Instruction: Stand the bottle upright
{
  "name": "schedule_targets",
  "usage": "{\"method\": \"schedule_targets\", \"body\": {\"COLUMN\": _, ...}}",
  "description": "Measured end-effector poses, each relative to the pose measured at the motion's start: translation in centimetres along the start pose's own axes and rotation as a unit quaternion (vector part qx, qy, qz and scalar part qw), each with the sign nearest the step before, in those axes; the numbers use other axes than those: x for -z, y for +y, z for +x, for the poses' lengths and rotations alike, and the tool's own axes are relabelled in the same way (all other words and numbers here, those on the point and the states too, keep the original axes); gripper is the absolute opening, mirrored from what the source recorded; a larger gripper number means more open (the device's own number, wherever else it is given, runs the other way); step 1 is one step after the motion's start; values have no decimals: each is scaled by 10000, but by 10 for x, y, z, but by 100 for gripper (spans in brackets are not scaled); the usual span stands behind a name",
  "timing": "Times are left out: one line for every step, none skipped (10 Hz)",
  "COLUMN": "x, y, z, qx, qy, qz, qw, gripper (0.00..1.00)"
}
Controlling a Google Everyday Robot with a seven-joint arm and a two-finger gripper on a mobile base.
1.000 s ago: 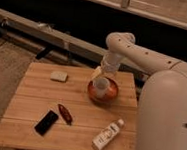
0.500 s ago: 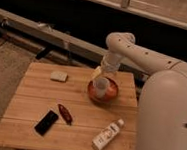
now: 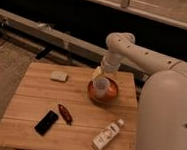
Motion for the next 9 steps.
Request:
{"method": "schedule_targets", "body": {"x": 1, "y": -3, "z": 9, "qx": -15, "qy": -32, "qz": 30, "qw": 10000, "gripper": 80}}
{"method": "schedule_targets", "body": {"x": 4, "y": -9, "z": 25, "qx": -28, "qy": -66, "qz": 51, "qw": 10000, "gripper": 80}}
{"method": "schedule_targets", "body": {"x": 6, "y": -14, "z": 40, "qx": -48, "qy": -96, "qz": 54, "qw": 9999, "gripper": 80}}
{"method": "schedule_targets", "body": {"x": 8, "y": -22, "z": 61, "qx": -96, "qy": -122, "qz": 49, "qw": 9999, "gripper": 80}}
{"method": "schedule_targets", "body": {"x": 10, "y": -30, "z": 87, "qx": -157, "qy": -137, "qz": 29, "qw": 9998, "gripper": 80}}
{"method": "schedule_targets", "body": {"x": 10, "y": -30, "z": 106, "qx": -185, "qy": -133, "qz": -6, "qw": 9997, "gripper": 80}}
{"method": "schedule_targets", "body": {"x": 9, "y": -30, "z": 120, "qx": -206, "qy": -114, "qz": -39, "qw": 9997, "gripper": 80}}
{"method": "schedule_targets", "body": {"x": 8, "y": -31, "z": 138, "qx": -257, "qy": -69, "qz": -65, "qw": 9996, "gripper": 80}}
{"method": "schedule_targets", "body": {"x": 4, "y": -29, "z": 162, "qx": -348, "qy": 40, "qz": -100, "qw": 9993, "gripper": 80}}
